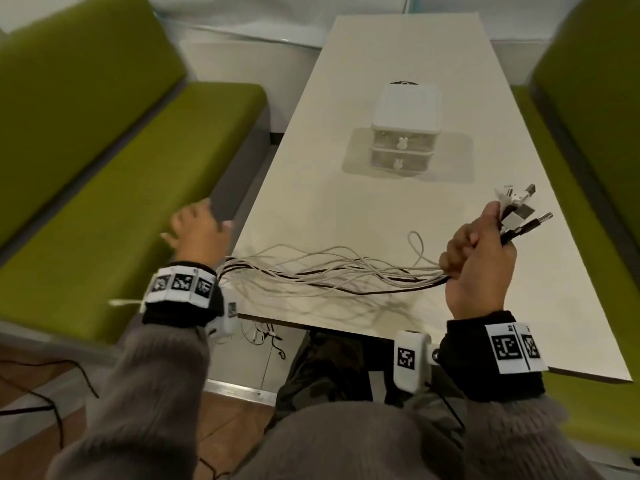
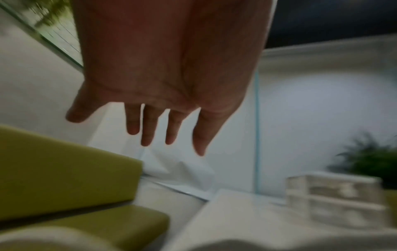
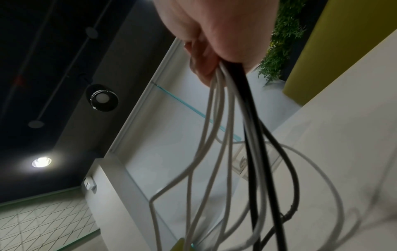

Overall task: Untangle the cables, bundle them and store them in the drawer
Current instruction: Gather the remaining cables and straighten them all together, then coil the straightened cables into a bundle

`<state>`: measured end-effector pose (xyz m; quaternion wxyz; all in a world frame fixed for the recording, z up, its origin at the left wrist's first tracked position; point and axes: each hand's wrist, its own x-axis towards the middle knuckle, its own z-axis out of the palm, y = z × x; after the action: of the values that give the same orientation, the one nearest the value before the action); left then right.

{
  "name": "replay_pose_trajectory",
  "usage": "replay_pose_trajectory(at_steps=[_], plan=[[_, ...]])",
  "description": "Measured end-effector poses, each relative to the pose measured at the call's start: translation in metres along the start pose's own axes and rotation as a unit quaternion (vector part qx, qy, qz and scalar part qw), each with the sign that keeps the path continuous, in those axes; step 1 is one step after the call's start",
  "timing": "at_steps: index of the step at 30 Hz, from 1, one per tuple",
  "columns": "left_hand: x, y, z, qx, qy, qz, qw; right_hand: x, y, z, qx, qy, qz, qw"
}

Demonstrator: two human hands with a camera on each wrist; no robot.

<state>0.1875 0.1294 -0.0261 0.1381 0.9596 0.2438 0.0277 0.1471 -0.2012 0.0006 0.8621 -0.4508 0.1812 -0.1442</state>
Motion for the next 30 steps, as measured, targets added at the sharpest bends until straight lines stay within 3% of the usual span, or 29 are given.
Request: replay_pose_trajectory(at_steps=[2, 4, 7, 9, 12, 16, 19, 22, 24, 30], plan=[[-0.028, 0.041, 0.002, -0.11, -0.033, 0.156, 0.981, -0.002, -0.002, 0.003, 0.011, -0.018, 0.001, 1.0], [-0.063, 0.085, -0.002, -0.22, -0.134, 0.29, 0.922, -0.005, -0.002, 0.008, 0.018, -0.044, 0.006, 0.999], [-0.107, 0.138, 0.001, -0.198, -0.234, 0.437, 0.845, -0.011, -0.001, 0.016, 0.017, -0.078, 0.021, 0.997], [-0.119, 0.152, 0.011, -0.174, -0.269, 0.487, 0.812, -0.014, -0.001, 0.018, 0.014, -0.103, 0.034, 0.994], [-0.124, 0.151, 0.022, -0.203, -0.342, 0.475, 0.785, -0.017, -0.001, 0.017, -0.021, -0.14, 0.059, 0.988], [-0.118, 0.13, 0.021, -0.142, -0.325, 0.459, 0.815, -0.025, 0.005, 0.021, -0.061, -0.206, 0.068, 0.974], [-0.109, 0.104, -0.004, -0.238, -0.319, 0.409, 0.821, -0.031, 0.006, 0.029, -0.085, -0.262, 0.07, 0.959], [-0.106, 0.088, -0.045, -0.417, -0.223, 0.311, 0.825, -0.041, 0.005, 0.042, -0.11, -0.306, 0.077, 0.943], [-0.105, 0.085, -0.066, -0.481, -0.158, 0.28, 0.816, -0.053, 0.009, 0.058, -0.13, -0.339, 0.082, 0.928], [-0.107, 0.075, -0.118, -0.483, -0.04, 0.252, 0.837, -0.095, 0.035, 0.118, -0.194, -0.455, 0.082, 0.865]])
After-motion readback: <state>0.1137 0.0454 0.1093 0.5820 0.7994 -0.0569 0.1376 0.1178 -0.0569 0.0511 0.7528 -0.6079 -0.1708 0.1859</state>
